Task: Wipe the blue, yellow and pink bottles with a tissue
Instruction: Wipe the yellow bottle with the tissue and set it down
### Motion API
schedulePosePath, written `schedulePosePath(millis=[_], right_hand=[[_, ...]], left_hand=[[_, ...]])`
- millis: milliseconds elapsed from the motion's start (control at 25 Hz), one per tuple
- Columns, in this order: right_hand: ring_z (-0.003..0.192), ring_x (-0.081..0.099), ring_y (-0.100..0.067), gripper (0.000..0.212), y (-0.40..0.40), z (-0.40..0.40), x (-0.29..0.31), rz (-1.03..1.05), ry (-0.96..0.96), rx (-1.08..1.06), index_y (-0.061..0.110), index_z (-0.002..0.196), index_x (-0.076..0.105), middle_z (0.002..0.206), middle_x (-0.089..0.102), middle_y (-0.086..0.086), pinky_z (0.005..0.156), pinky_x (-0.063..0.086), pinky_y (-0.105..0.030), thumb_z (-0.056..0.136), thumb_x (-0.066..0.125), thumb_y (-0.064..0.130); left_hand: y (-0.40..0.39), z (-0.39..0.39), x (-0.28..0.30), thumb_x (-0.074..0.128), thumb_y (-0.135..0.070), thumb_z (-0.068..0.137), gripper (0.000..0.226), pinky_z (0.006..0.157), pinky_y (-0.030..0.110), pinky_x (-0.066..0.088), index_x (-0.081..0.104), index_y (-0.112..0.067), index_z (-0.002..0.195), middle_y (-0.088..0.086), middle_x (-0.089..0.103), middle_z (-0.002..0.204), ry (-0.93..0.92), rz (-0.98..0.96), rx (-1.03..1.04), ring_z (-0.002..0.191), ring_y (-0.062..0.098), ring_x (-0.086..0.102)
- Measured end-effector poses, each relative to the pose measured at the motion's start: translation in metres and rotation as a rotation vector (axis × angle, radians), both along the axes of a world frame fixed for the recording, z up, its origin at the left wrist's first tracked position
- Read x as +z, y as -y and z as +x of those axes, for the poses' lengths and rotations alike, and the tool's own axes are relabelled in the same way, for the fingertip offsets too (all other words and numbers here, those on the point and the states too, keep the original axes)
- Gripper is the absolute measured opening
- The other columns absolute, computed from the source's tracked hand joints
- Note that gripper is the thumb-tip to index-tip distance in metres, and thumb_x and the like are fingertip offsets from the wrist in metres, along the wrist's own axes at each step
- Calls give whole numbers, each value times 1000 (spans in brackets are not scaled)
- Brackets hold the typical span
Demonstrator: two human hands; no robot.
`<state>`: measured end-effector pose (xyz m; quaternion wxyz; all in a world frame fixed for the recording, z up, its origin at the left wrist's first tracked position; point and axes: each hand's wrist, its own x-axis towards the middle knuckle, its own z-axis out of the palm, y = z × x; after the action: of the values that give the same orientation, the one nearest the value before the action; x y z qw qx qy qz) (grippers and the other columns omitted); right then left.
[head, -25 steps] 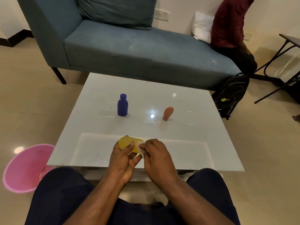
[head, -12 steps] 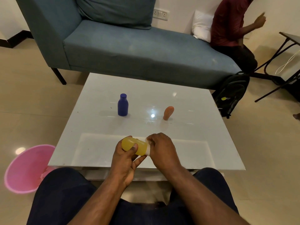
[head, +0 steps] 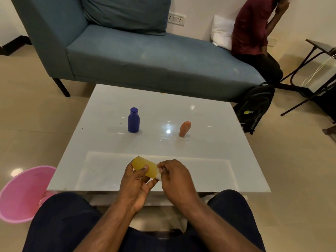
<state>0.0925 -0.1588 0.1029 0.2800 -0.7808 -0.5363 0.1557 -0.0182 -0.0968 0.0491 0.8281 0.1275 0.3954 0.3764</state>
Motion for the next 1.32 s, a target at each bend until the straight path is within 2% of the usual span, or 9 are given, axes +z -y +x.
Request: schedulePosePath(millis=[120, 320, 600, 680, 800, 880, 1000, 1200, 1320], right_hand=[[92, 56, -9, 21, 4, -11, 1, -47, -17, 55, 19, 108, 67, 102, 65, 3, 85, 48, -26, 96, 49, 20], [93, 60, -8, 19, -9, 6, -3, -117, -225, -96, 18, 106, 68, 106, 68, 4, 84, 49, -20, 95, 53, 17], [84, 60, -2, 17, -8, 4, -4, -105, -351, -101, 21, 101, 70, 94, 66, 16, 75, 47, -12, 93, 55, 15], [83, 62, -2, 15, -10, 5, -8, -109, -434, -128, 22, 96, 70, 88, 65, 20, 75, 53, -17, 91, 59, 15], [84, 65, -10, 13, -4, -2, -16, -150, -507, -155, 23, 94, 69, 89, 66, 13, 76, 60, -32, 90, 60, 15], [86, 65, -10, 14, 1, -7, -18, -167, -542, -146, 24, 94, 69, 92, 66, 11, 73, 60, -30, 90, 60, 14], [87, 63, -5, 17, 5, -13, -14, -162, -509, -79, 29, 91, 69, 93, 66, 15, 78, 58, -27, 88, 61, 14], [84, 62, -3, 14, 6, -17, -20, -136, -437, -138, 26, 94, 67, 91, 67, 15, 78, 57, -31, 88, 58, 18], [84, 63, -2, 18, 12, -26, -23, -156, -464, -109, 29, 93, 68, 92, 68, 15, 75, 55, -23, 87, 57, 16]], left_hand=[[1, 1, 1, 66, -4, 92, 59, 77, 43, 60, 44, -22, 144, 17, 61, 127, -38, -41, 2, 105, 33, 67], [4, 0, 5, 63, -3, 94, 67, 84, 46, 59, 39, -27, 151, 17, 57, 137, -45, -11, -45, 113, 36, 66], [1, 3, -1, 53, -3, 98, 53, 71, 41, 63, 43, -8, 150, 23, 59, 139, -57, -11, -40, 111, 35, 66], [3, 2, -1, 48, -2, 99, 51, 79, 46, 61, 43, -6, 149, 24, 59, 137, -32, -54, -23, 114, 36, 64], [2, -2, -2, 42, -3, 99, 50, 87, 51, 53, 44, -12, 148, 21, 62, 133, 2, -101, -1, 114, 37, 63], [0, -3, 0, 41, -8, 102, 46, 84, 51, 52, 46, -13, 147, 20, 64, 129, 10, -119, 31, 110, 36, 65], [-1, -1, -1, 42, -20, 107, 37, 80, 48, 52, 46, -11, 142, 17, 66, 126, -21, -104, 44, 105, 31, 66], [-2, -3, 1, 45, -24, 105, 36, 81, 49, 52, 51, -9, 137, 18, 66, 126, 34, -166, 57, 107, 32, 66], [-5, -3, 0, 53, -27, 102, 40, 74, 44, 55, 54, -7, 137, 12, 68, 106, -20, -186, 103, 96, 26, 67]])
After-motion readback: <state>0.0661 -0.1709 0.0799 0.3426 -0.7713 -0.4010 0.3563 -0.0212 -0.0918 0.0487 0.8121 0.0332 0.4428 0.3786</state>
